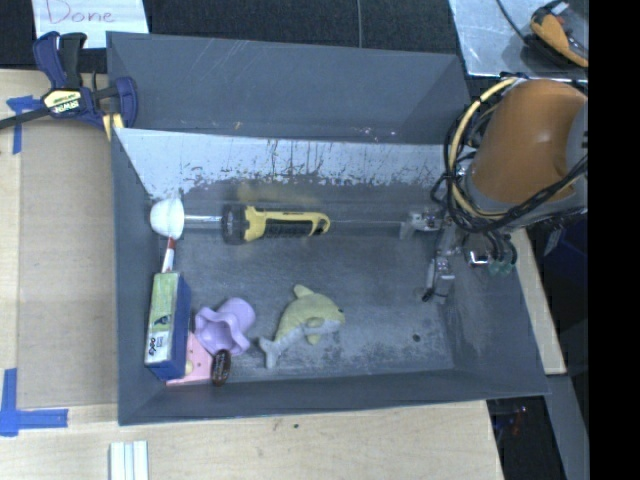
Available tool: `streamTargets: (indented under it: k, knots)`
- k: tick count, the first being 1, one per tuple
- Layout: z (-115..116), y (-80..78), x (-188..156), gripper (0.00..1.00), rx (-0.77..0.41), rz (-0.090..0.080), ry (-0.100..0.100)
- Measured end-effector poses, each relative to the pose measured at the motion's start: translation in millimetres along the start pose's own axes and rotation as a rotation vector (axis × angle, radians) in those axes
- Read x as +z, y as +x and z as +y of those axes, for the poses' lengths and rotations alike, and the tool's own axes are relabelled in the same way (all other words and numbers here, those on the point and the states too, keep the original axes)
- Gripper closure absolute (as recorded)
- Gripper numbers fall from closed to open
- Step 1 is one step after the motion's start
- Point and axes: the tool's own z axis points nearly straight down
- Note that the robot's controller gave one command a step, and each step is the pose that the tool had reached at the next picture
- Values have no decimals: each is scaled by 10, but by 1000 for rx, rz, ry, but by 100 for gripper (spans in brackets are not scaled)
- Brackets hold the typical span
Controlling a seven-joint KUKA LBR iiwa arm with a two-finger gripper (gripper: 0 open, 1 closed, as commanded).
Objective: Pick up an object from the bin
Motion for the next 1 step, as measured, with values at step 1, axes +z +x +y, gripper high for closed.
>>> streamTargets:
  k: [1]
  knots:
    - [5,-15,-49,0,-3,-8,1]
